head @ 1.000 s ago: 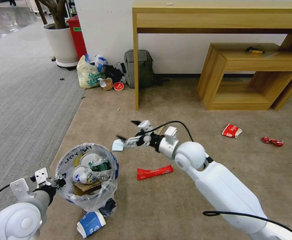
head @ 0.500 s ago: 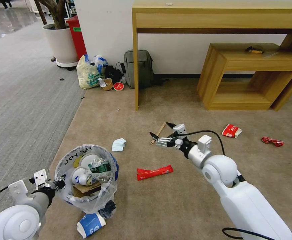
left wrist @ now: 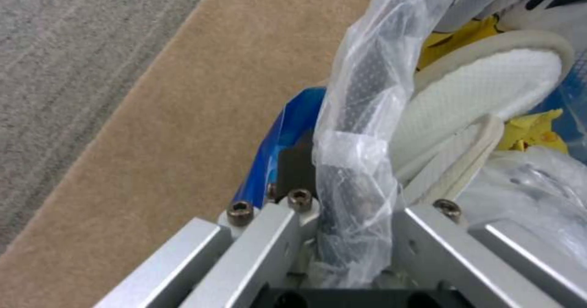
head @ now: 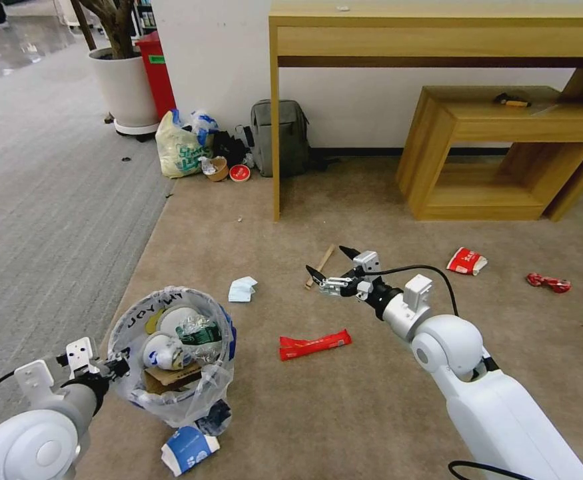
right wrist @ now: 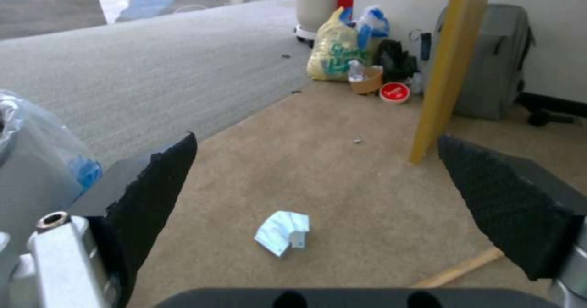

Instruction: Pick up the trash bin and place the garbage on the floor into it.

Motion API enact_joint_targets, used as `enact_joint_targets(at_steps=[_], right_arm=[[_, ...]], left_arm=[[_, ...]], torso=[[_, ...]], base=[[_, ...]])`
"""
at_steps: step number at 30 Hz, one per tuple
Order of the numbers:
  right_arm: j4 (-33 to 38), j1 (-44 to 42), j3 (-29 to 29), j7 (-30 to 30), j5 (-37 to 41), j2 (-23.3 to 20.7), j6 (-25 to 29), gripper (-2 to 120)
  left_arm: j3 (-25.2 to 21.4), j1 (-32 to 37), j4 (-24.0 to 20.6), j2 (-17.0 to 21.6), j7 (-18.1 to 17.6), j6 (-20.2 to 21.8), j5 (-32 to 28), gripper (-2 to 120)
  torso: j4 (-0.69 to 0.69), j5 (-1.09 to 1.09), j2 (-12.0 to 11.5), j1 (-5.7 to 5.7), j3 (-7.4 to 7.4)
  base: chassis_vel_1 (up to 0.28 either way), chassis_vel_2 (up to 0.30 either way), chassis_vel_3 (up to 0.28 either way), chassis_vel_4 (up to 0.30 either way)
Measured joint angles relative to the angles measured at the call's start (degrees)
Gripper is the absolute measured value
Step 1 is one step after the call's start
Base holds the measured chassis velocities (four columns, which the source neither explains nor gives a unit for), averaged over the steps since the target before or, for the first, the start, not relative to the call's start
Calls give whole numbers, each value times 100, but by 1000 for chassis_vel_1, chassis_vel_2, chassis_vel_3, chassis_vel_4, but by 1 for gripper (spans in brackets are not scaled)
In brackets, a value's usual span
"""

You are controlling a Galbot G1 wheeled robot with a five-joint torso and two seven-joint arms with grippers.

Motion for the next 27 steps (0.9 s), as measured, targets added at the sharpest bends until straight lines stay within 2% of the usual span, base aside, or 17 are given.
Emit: enact_joint_targets(at_steps=[27], right_arm=[[-59,-227,-21,-160,-188,37,125,100]], left_arm=[[-7,-70,15,68,-43,0,-9,0]], torso=[[-2,3,0,0,0]], base=[[114,114,-115,-119]])
